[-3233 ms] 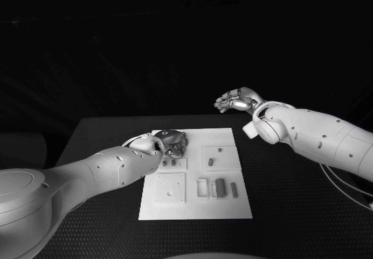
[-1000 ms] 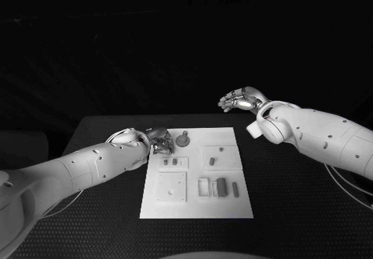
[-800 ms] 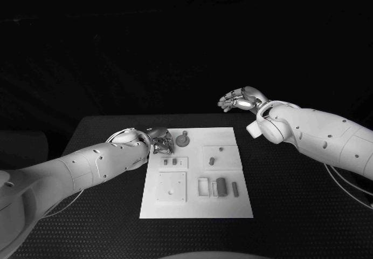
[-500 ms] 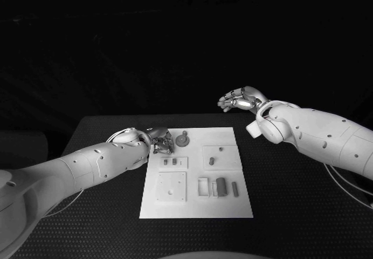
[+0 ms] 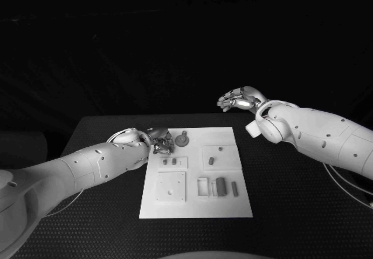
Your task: Assemble the parts on the task board
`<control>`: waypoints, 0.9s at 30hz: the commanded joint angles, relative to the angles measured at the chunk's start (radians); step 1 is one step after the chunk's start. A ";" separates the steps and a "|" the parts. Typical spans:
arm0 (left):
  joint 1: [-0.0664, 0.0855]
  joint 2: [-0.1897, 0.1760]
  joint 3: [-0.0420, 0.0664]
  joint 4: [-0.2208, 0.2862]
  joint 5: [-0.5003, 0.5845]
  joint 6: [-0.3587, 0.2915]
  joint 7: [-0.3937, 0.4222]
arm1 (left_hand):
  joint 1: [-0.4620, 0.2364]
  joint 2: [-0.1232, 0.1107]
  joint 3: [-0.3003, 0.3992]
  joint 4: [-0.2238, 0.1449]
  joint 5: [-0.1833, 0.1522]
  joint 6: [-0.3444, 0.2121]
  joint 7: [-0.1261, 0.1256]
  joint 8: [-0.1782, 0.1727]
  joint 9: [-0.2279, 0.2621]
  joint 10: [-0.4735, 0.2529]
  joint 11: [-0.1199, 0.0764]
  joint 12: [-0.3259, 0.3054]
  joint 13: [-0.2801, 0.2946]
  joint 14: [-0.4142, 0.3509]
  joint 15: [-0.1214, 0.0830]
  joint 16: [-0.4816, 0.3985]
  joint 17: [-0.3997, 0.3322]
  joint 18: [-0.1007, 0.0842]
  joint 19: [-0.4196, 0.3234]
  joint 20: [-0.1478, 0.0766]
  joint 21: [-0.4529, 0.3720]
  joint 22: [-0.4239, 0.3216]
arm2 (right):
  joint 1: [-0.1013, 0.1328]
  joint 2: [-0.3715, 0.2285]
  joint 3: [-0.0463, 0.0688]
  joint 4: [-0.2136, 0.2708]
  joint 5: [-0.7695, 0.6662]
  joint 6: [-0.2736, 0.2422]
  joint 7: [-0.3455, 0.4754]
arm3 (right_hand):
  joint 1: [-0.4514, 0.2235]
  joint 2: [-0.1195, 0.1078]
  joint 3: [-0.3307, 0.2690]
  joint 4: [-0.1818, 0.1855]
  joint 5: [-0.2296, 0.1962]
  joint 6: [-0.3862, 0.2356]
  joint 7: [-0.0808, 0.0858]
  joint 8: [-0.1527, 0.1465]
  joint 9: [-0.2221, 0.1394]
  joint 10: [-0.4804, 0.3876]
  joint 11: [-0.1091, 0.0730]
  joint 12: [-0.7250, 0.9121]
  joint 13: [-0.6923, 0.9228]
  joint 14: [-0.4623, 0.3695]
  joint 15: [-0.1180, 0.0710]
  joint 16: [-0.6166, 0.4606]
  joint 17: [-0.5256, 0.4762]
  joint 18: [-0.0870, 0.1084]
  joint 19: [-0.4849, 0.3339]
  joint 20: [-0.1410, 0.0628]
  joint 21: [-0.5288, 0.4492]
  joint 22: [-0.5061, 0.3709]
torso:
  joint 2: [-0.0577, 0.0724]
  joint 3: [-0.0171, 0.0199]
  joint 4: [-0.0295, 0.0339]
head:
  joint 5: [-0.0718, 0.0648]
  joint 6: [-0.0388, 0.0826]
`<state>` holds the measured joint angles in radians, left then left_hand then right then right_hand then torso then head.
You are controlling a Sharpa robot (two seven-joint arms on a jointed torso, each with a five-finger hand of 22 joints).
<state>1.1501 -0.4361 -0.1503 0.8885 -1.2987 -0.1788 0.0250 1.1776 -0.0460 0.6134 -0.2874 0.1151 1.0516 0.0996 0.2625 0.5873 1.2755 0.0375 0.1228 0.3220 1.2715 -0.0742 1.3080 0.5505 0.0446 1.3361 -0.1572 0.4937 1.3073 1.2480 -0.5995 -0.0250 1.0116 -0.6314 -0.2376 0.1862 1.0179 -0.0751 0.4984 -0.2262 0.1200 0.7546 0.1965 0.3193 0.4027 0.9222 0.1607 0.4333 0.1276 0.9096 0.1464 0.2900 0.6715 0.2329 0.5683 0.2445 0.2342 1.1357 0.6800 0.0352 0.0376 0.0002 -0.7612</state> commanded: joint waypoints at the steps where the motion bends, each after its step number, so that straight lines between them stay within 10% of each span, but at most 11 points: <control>1: -0.012 0.012 -0.006 0.013 -0.011 0.037 0.010 | 0.000 0.007 0.003 0.000 0.004 0.011 0.010 0.006 0.000 0.008 0.002 -0.003 -0.001 0.008 0.000 -0.004 -0.002 0.077 -0.002 -0.010 0.004 0.021 | 0.000 0.001 0.000 0.001 -0.001 0.006 0.010 | 0.002 -0.003 -0.002 0.007 0.002 -0.005 0.021 0.004 -0.002 0.002 0.002 -0.002 -0.001 -0.003 0.002 -0.006 0.002 -0.015 -0.003 0.000 -0.005 0.002 | 0.000 0.0002 0.0002 | -0.002 -0.001; 27: -0.012 0.011 -0.006 0.017 -0.001 0.041 0.000 | -0.011 0.000 -0.003 0.000 0.010 0.007 0.012 0.003 -0.001 0.008 0.002 -0.012 0.005 0.006 0.001 -0.004 -0.005 0.071 -0.006 -0.013 0.004 0.022 | 0.000 0.001 0.000 -0.003 -0.001 0.007 0.010 | 0.002 -0.003 -0.002 0.007 0.002 -0.005 0.021 0.004 -0.002 0.002 0.002 -0.002 -0.001 -0.003 0.002 -0.007 0.002 -0.015 -0.003 0.000 -0.006 0.003 | 0.000 -0.0001 0.0004 | -0.005 -0.002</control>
<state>1.1447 -0.4342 -0.1536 0.8968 -1.3045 -0.1895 0.0145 1.1777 -0.0462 0.6143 -0.2888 0.1306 1.0534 0.0982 0.2638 0.5879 1.2863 0.0314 0.1168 0.3286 1.2742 -0.0763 1.3080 0.5468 0.0371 1.3382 -0.1595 0.4936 1.3078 1.2480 -0.5990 -0.0250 1.0092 -0.6314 -0.2376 0.1863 1.0179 -0.0751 0.4955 -0.2234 0.1200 0.7546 0.1965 0.3193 0.4020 0.9222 0.1607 0.4332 0.1277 0.9096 0.1464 0.2900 0.6723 0.2329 0.5683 0.2445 0.2342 1.1376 0.6799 0.0349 0.0379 -0.0042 -0.7625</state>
